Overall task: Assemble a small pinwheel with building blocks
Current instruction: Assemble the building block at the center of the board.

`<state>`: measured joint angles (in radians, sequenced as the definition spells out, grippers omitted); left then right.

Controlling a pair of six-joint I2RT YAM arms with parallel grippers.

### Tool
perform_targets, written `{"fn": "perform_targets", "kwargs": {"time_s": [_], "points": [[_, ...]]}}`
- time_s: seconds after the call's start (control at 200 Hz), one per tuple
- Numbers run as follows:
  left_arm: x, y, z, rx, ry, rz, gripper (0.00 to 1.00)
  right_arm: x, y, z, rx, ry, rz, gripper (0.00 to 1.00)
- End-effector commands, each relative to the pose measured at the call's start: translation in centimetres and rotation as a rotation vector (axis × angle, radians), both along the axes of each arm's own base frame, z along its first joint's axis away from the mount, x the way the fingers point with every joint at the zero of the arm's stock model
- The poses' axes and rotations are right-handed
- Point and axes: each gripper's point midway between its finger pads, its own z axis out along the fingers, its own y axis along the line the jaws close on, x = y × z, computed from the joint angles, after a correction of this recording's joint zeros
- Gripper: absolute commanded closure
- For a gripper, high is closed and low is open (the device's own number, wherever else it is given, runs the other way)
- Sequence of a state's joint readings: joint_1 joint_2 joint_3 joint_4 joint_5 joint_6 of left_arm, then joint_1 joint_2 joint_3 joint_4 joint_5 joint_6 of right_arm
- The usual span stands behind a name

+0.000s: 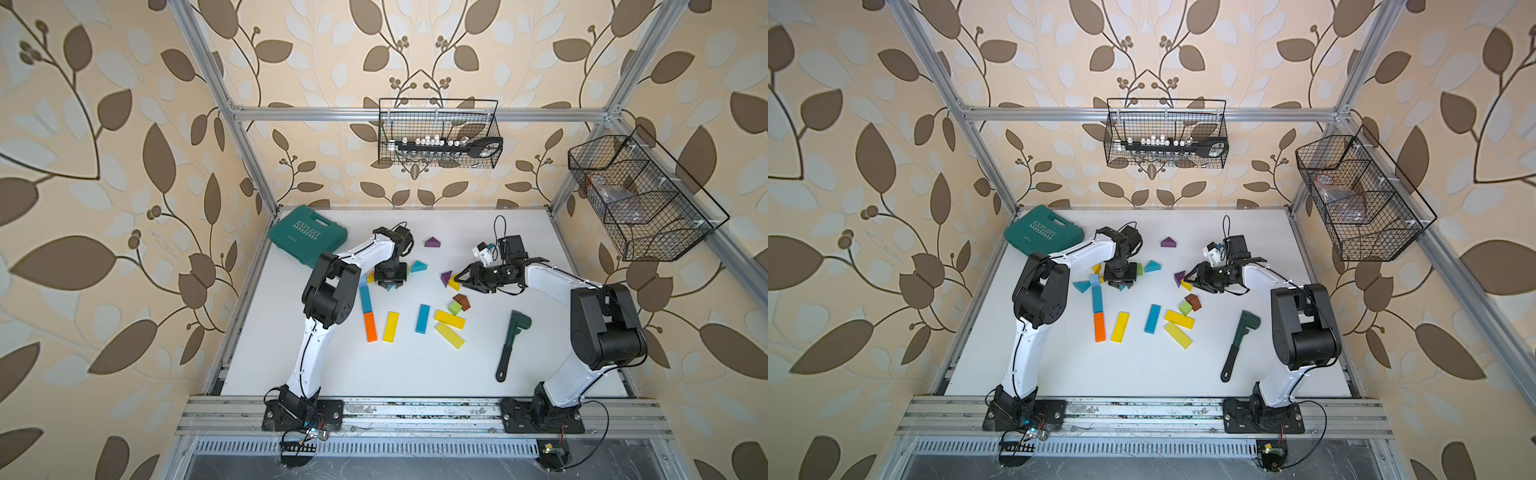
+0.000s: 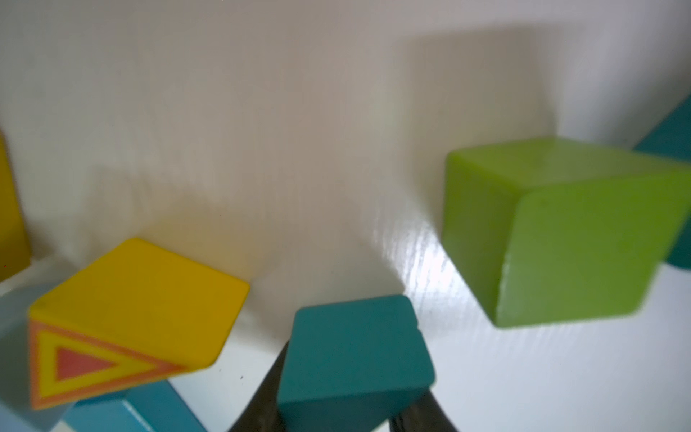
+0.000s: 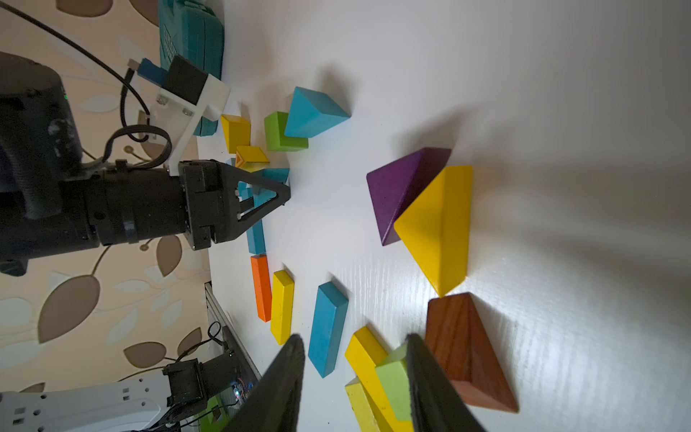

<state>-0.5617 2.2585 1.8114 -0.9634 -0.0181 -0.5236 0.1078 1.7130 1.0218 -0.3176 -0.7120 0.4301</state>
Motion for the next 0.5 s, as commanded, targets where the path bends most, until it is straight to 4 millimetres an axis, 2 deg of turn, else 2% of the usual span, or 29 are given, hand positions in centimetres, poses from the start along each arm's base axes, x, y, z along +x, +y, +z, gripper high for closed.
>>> {"fn": "perform_targets", "kwargs": {"time_s": [0.0,0.495], "points": [[1.6,-0.6,-0.1,-0.031,-0.031,-0.044,0.62,-0.4,0.0,-1.0,0.015,0.037,-0.002,0.54],[3.3,0.5,0.4,-0.023,-0.045,-0.079,0.62,-0.3,0.0,-1.1,0.021,0.038,-0.002,0.54]]}}
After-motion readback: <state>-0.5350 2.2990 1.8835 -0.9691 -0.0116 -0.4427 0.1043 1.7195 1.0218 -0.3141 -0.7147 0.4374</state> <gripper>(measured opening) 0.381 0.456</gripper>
